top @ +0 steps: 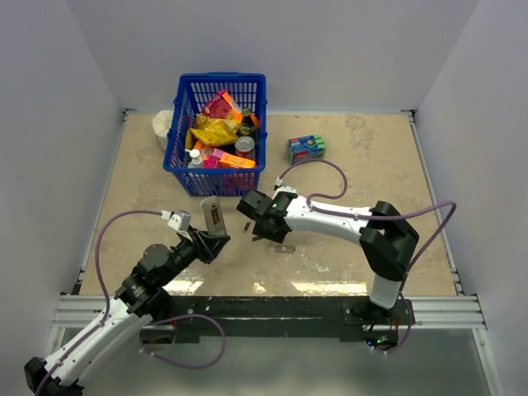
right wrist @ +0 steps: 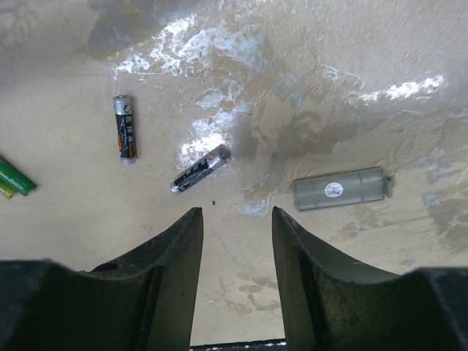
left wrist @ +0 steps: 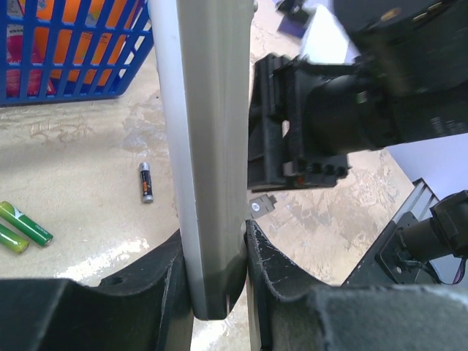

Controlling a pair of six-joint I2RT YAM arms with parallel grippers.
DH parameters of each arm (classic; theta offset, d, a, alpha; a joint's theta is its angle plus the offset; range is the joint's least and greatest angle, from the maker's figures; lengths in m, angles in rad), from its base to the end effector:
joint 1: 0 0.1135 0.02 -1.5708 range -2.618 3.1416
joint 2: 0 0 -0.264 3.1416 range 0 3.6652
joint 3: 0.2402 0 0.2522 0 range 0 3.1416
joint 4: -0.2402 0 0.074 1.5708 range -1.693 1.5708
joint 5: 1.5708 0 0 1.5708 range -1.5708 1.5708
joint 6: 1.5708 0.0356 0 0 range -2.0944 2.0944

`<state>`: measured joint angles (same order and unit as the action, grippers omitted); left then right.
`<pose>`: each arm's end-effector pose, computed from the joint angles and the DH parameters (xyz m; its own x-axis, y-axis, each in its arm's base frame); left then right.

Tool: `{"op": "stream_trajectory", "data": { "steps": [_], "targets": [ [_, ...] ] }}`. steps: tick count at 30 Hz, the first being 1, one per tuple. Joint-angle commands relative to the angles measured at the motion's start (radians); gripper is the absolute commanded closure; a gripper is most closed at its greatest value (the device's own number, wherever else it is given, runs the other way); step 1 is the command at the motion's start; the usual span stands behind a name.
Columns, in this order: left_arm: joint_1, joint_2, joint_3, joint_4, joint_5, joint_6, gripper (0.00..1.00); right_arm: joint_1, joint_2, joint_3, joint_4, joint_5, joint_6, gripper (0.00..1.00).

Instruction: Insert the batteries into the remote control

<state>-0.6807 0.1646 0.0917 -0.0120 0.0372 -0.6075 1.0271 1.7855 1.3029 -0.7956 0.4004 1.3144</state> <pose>0.0904 -0.0749 0.1895 -0.4295 -0.3862 -0.8163 0.5024 0.6490 -0.5713 0.1939 0.2940 0.2087 -0.8317 0.3461 -0.4342 0.2940 0.9378 0.1844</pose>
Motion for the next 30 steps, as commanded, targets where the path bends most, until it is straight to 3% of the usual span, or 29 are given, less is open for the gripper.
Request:
{"op": "stream_trajectory", "data": {
  "steps": [1,15,30],
  "targets": [
    [0.004,-0.014,0.057,0.026,-0.006,0.034,1.00,0.004,0.054,0.065,-0.071,-0.032,0.141,0.55],
    [0.004,-0.065,0.057,-0.025,-0.028,0.043,1.00,-0.012,0.152,0.153,-0.102,-0.052,0.276,0.55],
    [0.004,-0.089,0.054,-0.032,-0.034,0.041,1.00,-0.047,0.226,0.187,-0.114,-0.043,0.302,0.65]
  ]
}}
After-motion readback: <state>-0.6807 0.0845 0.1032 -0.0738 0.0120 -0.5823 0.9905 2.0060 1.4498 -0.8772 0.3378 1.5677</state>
